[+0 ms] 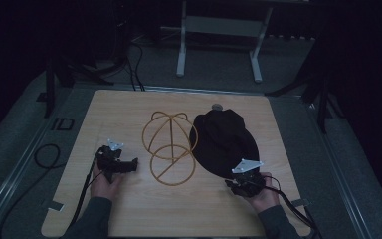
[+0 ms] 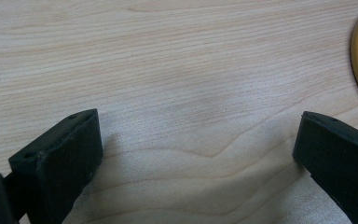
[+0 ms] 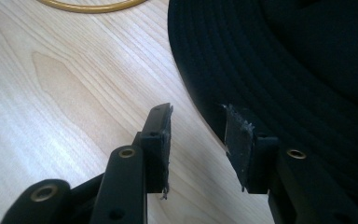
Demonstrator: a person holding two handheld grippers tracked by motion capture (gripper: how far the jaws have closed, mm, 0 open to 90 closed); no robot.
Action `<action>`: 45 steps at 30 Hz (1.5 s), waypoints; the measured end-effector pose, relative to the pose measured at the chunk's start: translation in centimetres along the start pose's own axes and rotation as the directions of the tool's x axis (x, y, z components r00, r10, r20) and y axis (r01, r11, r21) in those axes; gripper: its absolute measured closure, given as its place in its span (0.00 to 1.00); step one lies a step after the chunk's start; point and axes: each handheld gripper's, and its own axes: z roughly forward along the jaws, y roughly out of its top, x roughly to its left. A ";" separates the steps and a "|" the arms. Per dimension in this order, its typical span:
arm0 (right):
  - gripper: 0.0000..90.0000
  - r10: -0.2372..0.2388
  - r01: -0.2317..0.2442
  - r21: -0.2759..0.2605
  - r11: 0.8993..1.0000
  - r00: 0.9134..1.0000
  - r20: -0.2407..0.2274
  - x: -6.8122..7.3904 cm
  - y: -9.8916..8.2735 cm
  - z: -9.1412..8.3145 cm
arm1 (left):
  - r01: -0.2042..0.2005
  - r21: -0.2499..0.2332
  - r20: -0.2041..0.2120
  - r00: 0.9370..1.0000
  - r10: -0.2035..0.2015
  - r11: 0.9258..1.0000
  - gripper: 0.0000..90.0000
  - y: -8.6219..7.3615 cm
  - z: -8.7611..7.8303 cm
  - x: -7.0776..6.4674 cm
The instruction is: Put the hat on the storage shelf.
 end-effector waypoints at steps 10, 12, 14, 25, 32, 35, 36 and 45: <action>0.66 -0.029 0.030 0.052 0.998 1.000 -0.005 -1.2 1.0 -1.8 | 0.003 -0.003 0.000 1.000 -0.003 1.000 0.02 0.0 0.0 0.0; 0.66 -0.022 0.023 0.055 0.998 1.000 -0.014 -1.5 1.3 -2.1 | 0.003 -0.002 0.000 1.000 -0.003 1.000 0.02 0.0 0.0 0.0; 0.66 -0.015 0.017 0.061 0.998 1.000 -0.023 -1.8 1.5 -2.4 | 0.002 -0.001 0.001 1.000 -0.002 1.000 0.02 0.0 0.0 0.0; 0.68 0.025 -0.022 0.100 0.995 0.999 -0.030 -3.5 2.7 -4.1 | 0.002 -0.001 0.001 1.000 -0.002 1.000 0.02 0.0 0.0 0.0; 0.65 0.017 -0.018 0.128 0.992 1.000 0.005 -4.3 3.8 -5.5 | 0.002 -0.001 0.001 1.000 -0.002 1.000 0.02 0.0 0.0 0.0; 0.64 0.022 -0.023 0.129 0.991 1.000 0.013 -4.6 4.1 -5.8 | 0.002 -0.001 0.001 1.000 -0.002 1.000 0.02 0.0 0.0 0.0; 0.63 0.024 -0.026 0.129 0.991 1.000 0.016 -4.8 4.2 -6.0 | 0.002 -0.001 0.001 1.000 -0.002 1.000 0.02 0.0 0.0 0.0; 0.53 0.060 -0.068 0.149 0.987 0.996 0.060 -6.1 5.3 -6.7 | 0.002 -0.001 0.001 1.000 -0.002 1.000 0.02 0.0 0.0 0.0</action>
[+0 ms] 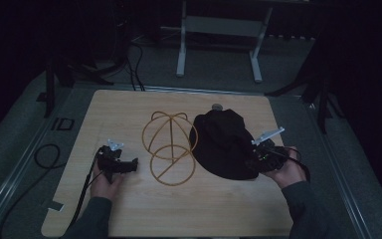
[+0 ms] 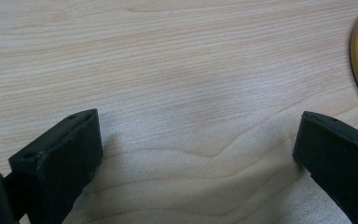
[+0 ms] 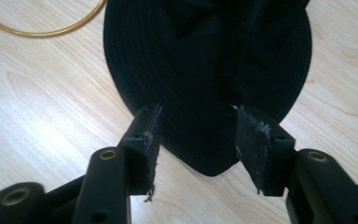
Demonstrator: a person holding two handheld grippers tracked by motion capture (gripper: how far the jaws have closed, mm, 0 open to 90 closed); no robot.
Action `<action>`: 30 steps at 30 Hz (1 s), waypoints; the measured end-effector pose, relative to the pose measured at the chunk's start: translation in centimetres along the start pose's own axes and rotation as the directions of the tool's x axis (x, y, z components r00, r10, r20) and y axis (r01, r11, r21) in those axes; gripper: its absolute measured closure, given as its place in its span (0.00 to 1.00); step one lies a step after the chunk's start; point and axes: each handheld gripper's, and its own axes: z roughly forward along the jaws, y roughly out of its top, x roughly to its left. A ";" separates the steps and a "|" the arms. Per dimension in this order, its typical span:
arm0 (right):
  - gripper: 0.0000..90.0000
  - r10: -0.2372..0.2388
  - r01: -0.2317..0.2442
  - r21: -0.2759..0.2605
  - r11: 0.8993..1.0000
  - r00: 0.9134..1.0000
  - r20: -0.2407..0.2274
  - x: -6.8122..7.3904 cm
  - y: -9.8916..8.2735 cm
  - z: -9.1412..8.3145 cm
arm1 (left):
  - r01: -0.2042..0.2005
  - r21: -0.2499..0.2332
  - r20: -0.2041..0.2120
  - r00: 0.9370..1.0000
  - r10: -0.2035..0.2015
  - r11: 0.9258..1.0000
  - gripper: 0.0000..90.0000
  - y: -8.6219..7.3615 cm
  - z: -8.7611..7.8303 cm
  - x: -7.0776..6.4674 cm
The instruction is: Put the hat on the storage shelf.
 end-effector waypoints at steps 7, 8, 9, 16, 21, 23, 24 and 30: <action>0.45 0.003 -0.003 0.015 1.000 1.000 -0.005 -0.6 0.8 0.2 | 0.000 0.000 0.000 1.000 0.000 1.000 0.02 0.0 0.0 0.0; 0.45 0.003 -0.002 0.018 1.000 1.000 -0.006 -0.7 0.9 0.2 | 0.000 0.000 0.000 1.000 0.000 1.000 0.02 0.0 0.0 0.0; 0.44 0.001 -0.001 0.021 1.000 1.000 -0.008 -0.8 1.0 0.3 | 0.000 0.000 0.000 1.000 0.000 1.000 0.02 0.0 0.0 0.0; 0.40 0.004 -0.002 0.048 0.999 1.000 -0.030 -1.3 1.9 1.0 | 0.002 -0.001 0.000 1.000 -0.002 1.000 0.02 0.0 0.0 0.0; 0.38 0.001 0.001 0.064 0.998 0.999 -0.044 -1.5 2.7 1.4 | 0.002 -0.001 0.000 1.000 -0.002 1.000 0.02 0.0 0.0 0.0; 0.37 0.002 0.001 0.078 0.997 0.999 -0.043 -1.6 3.2 1.7 | 0.002 -0.001 0.000 1.000 -0.002 1.000 0.02 0.0 0.0 0.0; 0.37 0.001 0.002 0.082 0.997 0.999 -0.043 -1.7 3.4 1.8 | 0.002 -0.001 0.000 1.000 -0.002 1.000 0.02 0.0 0.0 0.0; 0.34 0.000 0.005 0.107 0.994 0.999 -0.045 -1.9 4.2 2.7 | 0.000 -0.001 0.000 1.000 0.000 1.000 0.02 0.0 0.0 0.0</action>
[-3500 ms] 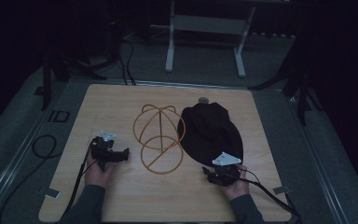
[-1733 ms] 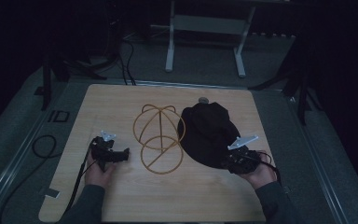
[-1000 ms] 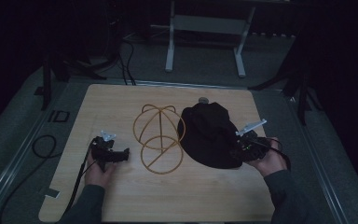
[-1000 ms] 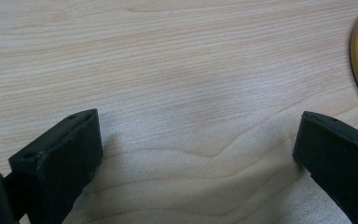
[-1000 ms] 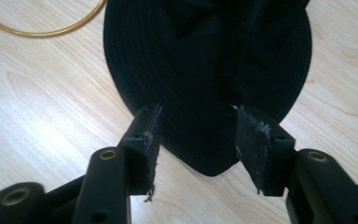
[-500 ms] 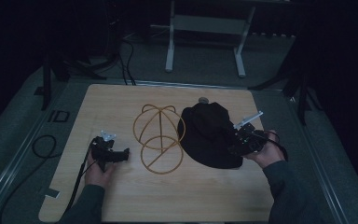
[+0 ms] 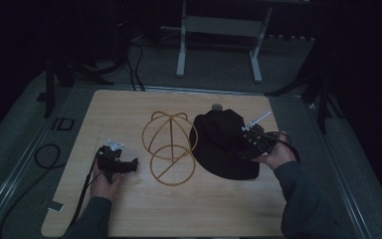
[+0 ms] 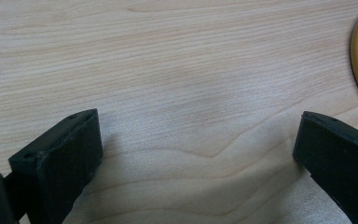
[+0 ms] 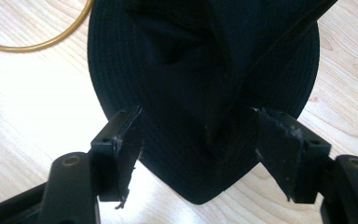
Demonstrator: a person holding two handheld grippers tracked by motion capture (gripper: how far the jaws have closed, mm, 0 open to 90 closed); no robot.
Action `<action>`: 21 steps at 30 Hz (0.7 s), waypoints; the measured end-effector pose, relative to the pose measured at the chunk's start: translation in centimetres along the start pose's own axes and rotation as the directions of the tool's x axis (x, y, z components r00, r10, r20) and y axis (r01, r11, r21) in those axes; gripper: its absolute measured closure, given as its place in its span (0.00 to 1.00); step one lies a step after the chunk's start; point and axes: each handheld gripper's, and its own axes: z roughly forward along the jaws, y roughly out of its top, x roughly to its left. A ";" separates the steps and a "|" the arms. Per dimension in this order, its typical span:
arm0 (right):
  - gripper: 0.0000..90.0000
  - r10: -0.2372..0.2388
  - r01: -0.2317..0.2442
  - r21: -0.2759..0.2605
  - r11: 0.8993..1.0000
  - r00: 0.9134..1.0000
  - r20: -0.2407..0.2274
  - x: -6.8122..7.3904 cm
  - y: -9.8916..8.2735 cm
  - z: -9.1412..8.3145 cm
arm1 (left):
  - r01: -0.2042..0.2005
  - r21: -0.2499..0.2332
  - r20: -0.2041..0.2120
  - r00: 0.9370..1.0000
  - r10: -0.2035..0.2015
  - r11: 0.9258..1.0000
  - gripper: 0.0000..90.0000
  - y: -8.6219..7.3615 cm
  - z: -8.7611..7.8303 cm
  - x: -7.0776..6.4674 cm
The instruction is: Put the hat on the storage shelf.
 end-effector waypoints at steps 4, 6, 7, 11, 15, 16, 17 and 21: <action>0.34 0.002 -0.002 0.023 1.000 1.000 0.000 -0.3 0.6 0.6 | -0.001 0.001 0.000 1.000 0.001 1.000 0.02 0.0 0.0 0.0; 0.35 0.005 -0.005 0.030 1.000 1.000 -0.001 -0.5 1.0 0.8 | -0.001 0.001 0.000 1.000 0.001 1.000 0.02 0.0 0.0 0.0; 0.35 0.007 -0.007 0.033 0.999 1.000 -0.002 -0.5 1.1 0.9 | -0.002 0.001 0.000 1.000 0.002 1.000 0.02 0.0 0.0 0.0; 0.35 0.010 -0.010 0.046 0.999 1.000 -0.002 -0.8 1.8 1.3 | 0.001 0.001 0.000 1.000 -0.001 1.000 0.02 0.0 0.0 0.0; 0.38 0.011 -0.011 0.055 0.998 1.000 -0.008 -1.1 2.3 1.7 | 0.001 0.001 0.001 1.000 -0.001 1.000 0.02 0.0 0.0 0.0; 0.38 0.017 -0.016 0.060 0.998 1.000 -0.013 -1.3 2.3 1.8 | 0.001 0.001 0.001 1.000 -0.001 1.000 0.02 0.0 0.0 0.0; 0.38 0.018 -0.017 0.062 0.998 1.000 -0.014 -1.4 2.4 1.9 | 0.000 0.001 0.000 1.000 0.000 1.000 0.02 0.0 0.0 0.0; 0.39 0.031 -0.029 0.073 0.997 0.999 -0.020 -1.7 2.7 2.2 | 0.000 0.001 0.000 1.000 0.000 1.000 0.02 0.0 0.0 0.0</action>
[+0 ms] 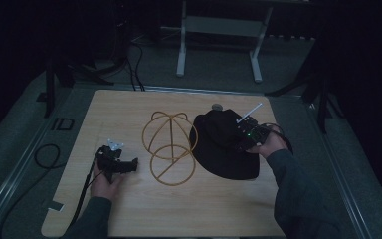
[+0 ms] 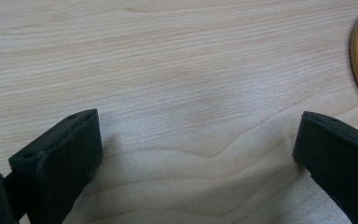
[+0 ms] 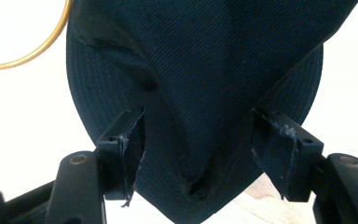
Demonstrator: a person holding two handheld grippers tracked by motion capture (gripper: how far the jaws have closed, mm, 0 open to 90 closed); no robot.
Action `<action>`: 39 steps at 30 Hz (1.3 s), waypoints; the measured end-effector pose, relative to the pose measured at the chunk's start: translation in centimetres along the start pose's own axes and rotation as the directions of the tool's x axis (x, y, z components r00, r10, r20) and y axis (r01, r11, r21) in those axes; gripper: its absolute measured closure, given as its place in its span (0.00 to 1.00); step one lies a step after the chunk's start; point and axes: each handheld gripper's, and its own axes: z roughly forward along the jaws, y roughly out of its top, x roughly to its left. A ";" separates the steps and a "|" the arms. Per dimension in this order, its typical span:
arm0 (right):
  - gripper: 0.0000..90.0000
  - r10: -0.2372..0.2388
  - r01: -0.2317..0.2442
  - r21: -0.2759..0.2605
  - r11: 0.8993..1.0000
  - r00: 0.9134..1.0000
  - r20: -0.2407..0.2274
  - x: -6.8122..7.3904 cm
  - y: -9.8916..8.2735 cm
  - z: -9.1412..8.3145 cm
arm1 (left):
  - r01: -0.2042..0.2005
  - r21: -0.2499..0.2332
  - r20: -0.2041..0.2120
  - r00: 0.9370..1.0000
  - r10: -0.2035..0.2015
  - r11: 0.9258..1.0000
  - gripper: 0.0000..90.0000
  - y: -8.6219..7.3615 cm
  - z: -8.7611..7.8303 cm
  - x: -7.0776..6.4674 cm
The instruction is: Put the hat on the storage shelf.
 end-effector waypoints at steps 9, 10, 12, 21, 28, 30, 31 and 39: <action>0.43 0.001 0.000 0.027 1.000 1.000 -0.026 -0.4 1.0 0.8 | 0.000 0.000 0.000 1.000 0.000 1.000 0.02 0.0 0.0 0.0; 0.43 0.004 -0.003 0.031 1.000 1.000 -0.030 -0.5 1.1 0.9 | 0.000 0.000 0.000 1.000 0.000 1.000 0.02 0.0 0.0 0.0; 0.44 0.010 -0.008 0.042 0.999 0.999 -0.035 -0.6 1.4 1.2 | 0.000 0.000 0.000 1.000 0.000 1.000 0.02 0.0 0.0 0.0; 0.68 0.059 -0.051 0.078 0.996 0.993 -0.106 -1.8 2.0 2.1 | 0.000 0.000 0.000 1.000 0.000 1.000 0.02 0.0 0.0 0.0; 0.91 0.064 -0.055 0.085 0.995 0.993 -0.101 -2.1 2.1 1.8 | 0.000 0.000 0.000 1.000 0.000 1.000 0.02 0.0 0.0 0.0; 0.93 0.057 -0.049 0.084 0.995 0.994 -0.094 -2.1 2.1 1.7 | 0.000 0.000 0.000 1.000 0.000 1.000 0.02 0.0 0.0 0.0; 0.93 0.054 -0.046 0.086 0.995 0.994 -0.092 -2.1 2.1 1.6 | 0.000 0.000 0.000 1.000 0.000 1.000 0.02 0.0 0.0 0.0; 0.94 0.017 -0.012 0.060 0.998 0.997 -0.079 -1.8 2.2 0.7 | 0.000 0.000 0.000 1.000 0.000 1.000 0.02 0.0 0.0 0.0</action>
